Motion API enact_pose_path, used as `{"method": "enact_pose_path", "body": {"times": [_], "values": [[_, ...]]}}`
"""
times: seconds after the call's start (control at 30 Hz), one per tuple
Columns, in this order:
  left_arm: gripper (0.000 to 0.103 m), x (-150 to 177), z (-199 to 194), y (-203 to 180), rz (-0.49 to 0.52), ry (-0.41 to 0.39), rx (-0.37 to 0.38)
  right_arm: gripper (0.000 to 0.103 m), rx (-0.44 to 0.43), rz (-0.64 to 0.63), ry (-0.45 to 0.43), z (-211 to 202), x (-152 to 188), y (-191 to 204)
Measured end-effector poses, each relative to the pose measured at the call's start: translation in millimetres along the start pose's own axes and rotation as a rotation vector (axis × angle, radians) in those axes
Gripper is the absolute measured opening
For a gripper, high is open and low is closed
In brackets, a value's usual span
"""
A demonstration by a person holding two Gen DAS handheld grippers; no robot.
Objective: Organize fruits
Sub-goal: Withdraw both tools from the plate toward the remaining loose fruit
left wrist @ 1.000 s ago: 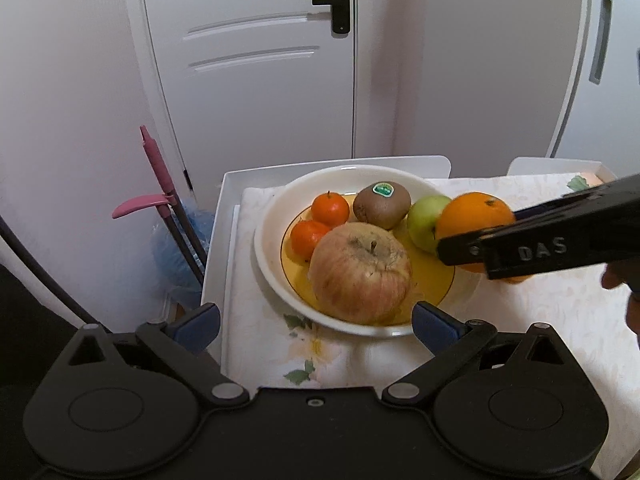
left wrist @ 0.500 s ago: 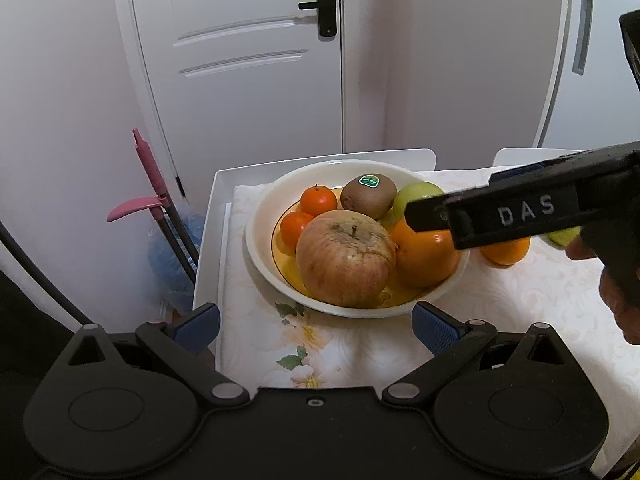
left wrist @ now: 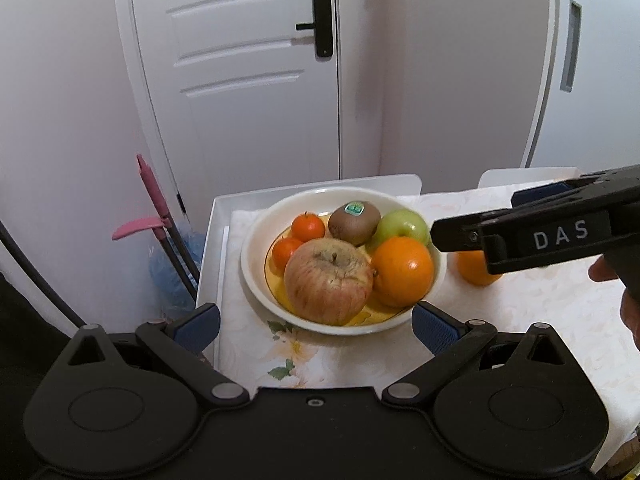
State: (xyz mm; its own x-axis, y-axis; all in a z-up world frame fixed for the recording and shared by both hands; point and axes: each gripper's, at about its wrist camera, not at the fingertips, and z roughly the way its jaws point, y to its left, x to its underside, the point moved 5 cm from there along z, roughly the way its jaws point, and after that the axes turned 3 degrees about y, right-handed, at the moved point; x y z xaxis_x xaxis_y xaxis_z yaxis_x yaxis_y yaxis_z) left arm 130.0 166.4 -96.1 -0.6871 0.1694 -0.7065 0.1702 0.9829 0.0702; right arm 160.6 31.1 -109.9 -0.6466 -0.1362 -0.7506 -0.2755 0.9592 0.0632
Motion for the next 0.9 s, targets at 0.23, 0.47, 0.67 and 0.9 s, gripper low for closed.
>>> {"method": "enact_pose_path", "body": {"times": [0.23,0.47,0.67,0.9], "values": [[0.103,-11,-18,-9,-0.002,-0.032,0.014,0.103,0.016,0.042,-0.038,-30,-3,-15],[0.103,-23,-33,-26,-0.052,-0.044,0.006,0.103,0.038,0.047,-0.068,-66,2,-57],[0.103,-30,-41,-57,-0.068,-0.057,-0.037,0.103,0.081,0.034,-0.051,-87,15,-106],[0.103,-30,-38,-102,-0.105,-0.051,-0.068,0.103,0.105,0.002,-0.025,-97,33,-161]]}}
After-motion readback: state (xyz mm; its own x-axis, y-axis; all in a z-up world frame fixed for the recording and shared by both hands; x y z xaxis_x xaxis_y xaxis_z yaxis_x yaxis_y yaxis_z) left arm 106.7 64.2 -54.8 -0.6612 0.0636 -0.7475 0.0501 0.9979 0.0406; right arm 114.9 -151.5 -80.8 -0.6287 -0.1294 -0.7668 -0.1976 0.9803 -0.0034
